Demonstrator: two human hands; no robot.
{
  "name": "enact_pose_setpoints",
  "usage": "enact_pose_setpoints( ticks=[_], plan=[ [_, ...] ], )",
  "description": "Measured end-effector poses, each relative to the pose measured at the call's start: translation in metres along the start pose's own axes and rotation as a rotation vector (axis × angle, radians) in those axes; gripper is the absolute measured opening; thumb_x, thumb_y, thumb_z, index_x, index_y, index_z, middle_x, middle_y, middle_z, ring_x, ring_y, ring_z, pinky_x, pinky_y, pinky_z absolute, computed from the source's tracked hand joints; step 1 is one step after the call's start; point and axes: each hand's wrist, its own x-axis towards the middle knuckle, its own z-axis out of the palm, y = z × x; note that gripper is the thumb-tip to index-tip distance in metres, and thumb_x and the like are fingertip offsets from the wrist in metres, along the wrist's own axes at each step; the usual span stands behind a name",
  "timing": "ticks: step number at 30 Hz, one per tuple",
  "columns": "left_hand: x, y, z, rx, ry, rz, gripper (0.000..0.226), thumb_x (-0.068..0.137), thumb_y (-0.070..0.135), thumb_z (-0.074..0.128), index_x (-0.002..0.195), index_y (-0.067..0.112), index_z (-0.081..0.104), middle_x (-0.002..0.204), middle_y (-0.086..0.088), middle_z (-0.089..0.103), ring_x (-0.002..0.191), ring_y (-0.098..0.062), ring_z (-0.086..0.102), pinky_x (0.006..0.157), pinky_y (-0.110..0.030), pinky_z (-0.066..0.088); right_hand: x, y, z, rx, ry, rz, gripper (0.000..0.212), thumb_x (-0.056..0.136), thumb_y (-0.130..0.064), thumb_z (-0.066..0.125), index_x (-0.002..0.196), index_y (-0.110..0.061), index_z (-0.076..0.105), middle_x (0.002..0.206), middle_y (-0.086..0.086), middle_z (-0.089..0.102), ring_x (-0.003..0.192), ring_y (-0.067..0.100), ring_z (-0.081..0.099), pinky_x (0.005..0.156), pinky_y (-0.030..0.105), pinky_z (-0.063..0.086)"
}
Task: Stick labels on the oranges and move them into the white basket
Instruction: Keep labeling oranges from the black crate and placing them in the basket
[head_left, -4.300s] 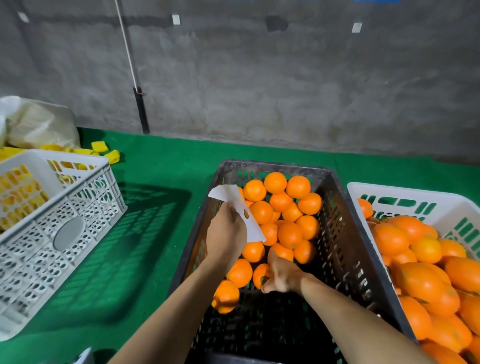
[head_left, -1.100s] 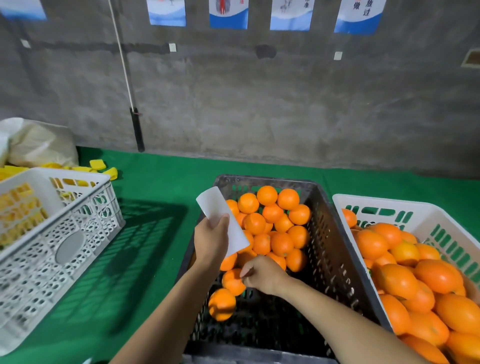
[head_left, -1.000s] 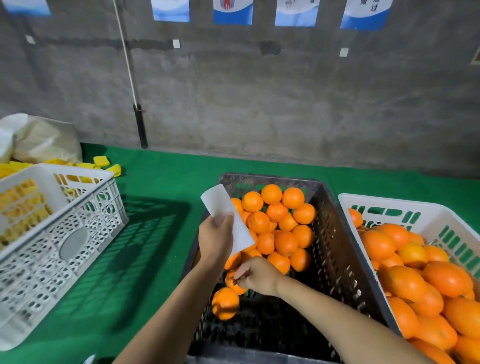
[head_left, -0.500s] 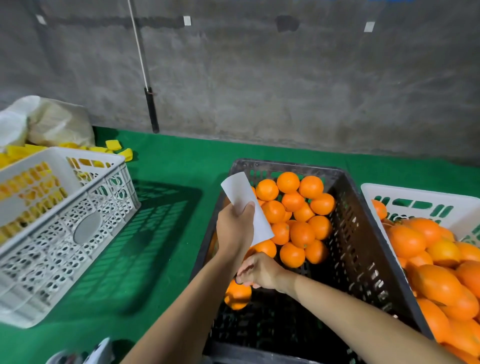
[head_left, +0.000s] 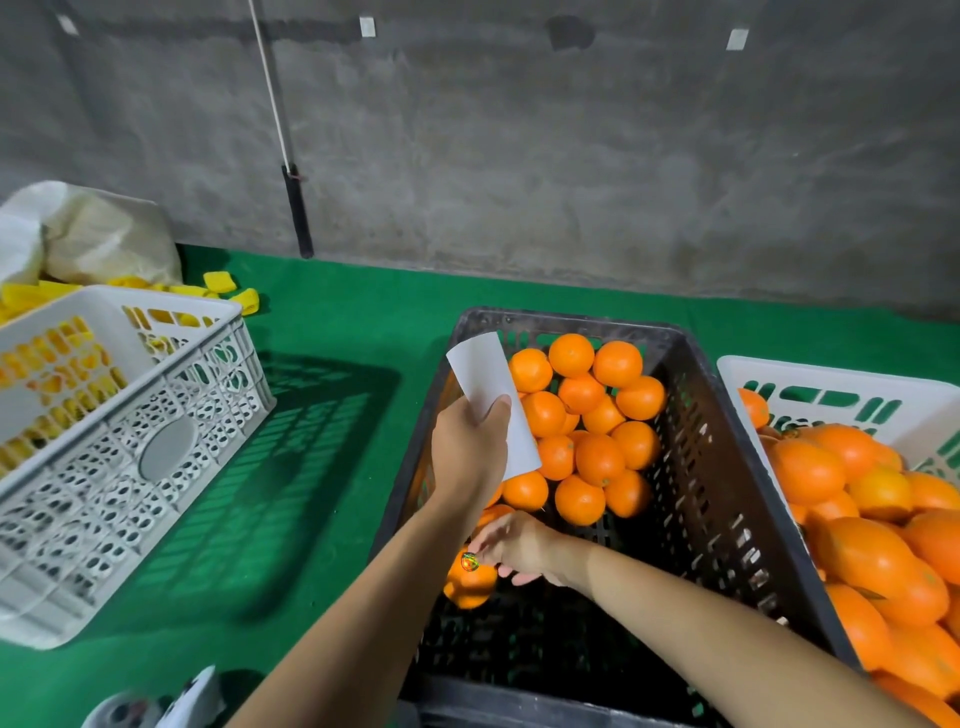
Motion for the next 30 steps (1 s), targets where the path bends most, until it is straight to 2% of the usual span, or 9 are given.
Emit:
enact_pose_setpoints(
  ticks=[4,8,12,18,20,22,24,27,30],
  plan=[
    [-0.001,0.001,0.001,-0.023,-0.002,0.016,0.038,0.096,0.029,0.061,0.062,0.026,0.044,0.044,0.008,0.045,0.039,0.002,0.045,0.034,-0.01,0.024,0.007,0.006,0.008,-0.127,0.126,-0.164,0.02,0.096,-0.012,0.064,0.115,-0.01,0.073,0.118,0.008,0.069,0.109,0.019,0.064,0.08,0.015,0.046],
    [-0.002,0.001,0.001,-0.025,-0.012,0.037,0.04,0.096,0.027,0.061,0.061,0.027,0.041,0.042,0.013,0.049,0.04,0.005,0.046,0.034,-0.01,0.025,0.008,0.006,0.014,-0.13,0.182,-0.219,0.022,0.093,-0.009,0.064,0.113,-0.008,0.072,0.117,0.009,0.071,0.111,0.02,0.064,0.092,0.022,0.049],
    [-0.003,0.001,0.001,-0.007,-0.025,0.054,0.044,0.096,0.026,0.061,0.059,0.026,0.036,0.042,0.021,0.048,0.039,0.003,0.044,0.035,-0.01,0.026,0.011,0.007,0.016,-0.141,0.184,-0.234,0.024,0.09,-0.015,0.069,0.114,-0.01,0.071,0.11,0.004,0.071,0.104,0.018,0.064,0.084,0.022,0.047],
    [-0.002,0.002,0.004,0.074,-0.021,0.076,0.044,0.096,0.028,0.061,0.06,0.024,0.038,0.048,0.007,0.04,0.04,0.003,0.045,0.035,-0.01,0.027,0.014,0.009,0.012,-0.095,0.169,-0.209,0.019,0.091,-0.016,0.072,0.107,-0.005,0.071,0.092,0.001,0.064,0.086,0.015,0.061,0.086,0.03,0.055],
    [-0.001,0.001,0.005,0.1,-0.029,0.074,0.041,0.097,0.031,0.06,0.062,0.023,0.041,0.053,0.006,0.042,0.041,-0.004,0.045,0.036,-0.011,0.028,0.014,0.009,0.012,-0.094,0.158,-0.181,0.008,0.092,-0.015,0.07,0.092,-0.008,0.067,0.084,0.004,0.062,0.076,0.016,0.059,0.074,0.025,0.054],
    [-0.001,0.0,0.005,0.127,-0.039,0.071,0.038,0.097,0.034,0.06,0.064,0.022,0.045,0.056,0.006,0.046,0.045,-0.006,0.042,0.035,-0.012,0.028,0.014,0.009,0.014,-0.06,0.145,-0.119,0.02,0.095,-0.02,0.067,0.079,-0.014,0.057,0.074,0.005,0.059,0.062,0.015,0.058,0.051,0.015,0.047],
    [0.0,-0.002,0.005,0.147,-0.042,0.071,0.037,0.097,0.035,0.059,0.065,0.021,0.046,0.057,0.006,0.048,0.046,-0.006,0.042,0.037,-0.012,0.024,0.012,0.011,0.015,-0.04,0.122,-0.069,0.023,0.095,-0.026,0.068,0.077,-0.019,0.055,0.075,0.004,0.06,0.058,0.012,0.06,0.041,0.013,0.043],
    [0.0,-0.003,0.006,0.154,-0.05,0.067,0.034,0.097,0.037,0.059,0.068,0.021,0.049,0.059,0.005,0.051,0.048,-0.007,0.045,0.044,-0.018,0.027,0.009,0.01,0.01,-0.087,0.095,-0.104,0.018,0.092,-0.028,0.072,0.095,-0.014,0.061,0.09,0.011,0.065,0.071,0.02,0.064,0.058,0.024,0.055],
    [-0.001,-0.003,0.006,0.166,-0.056,0.065,0.033,0.097,0.038,0.058,0.07,0.02,0.051,0.061,0.005,0.052,0.05,-0.007,0.047,0.045,-0.018,0.027,0.007,0.006,0.003,-0.23,0.017,-0.224,0.043,0.087,-0.022,0.077,0.125,-0.007,0.063,0.115,0.009,0.064,0.097,0.023,0.063,0.092,0.034,0.053]
  ],
)
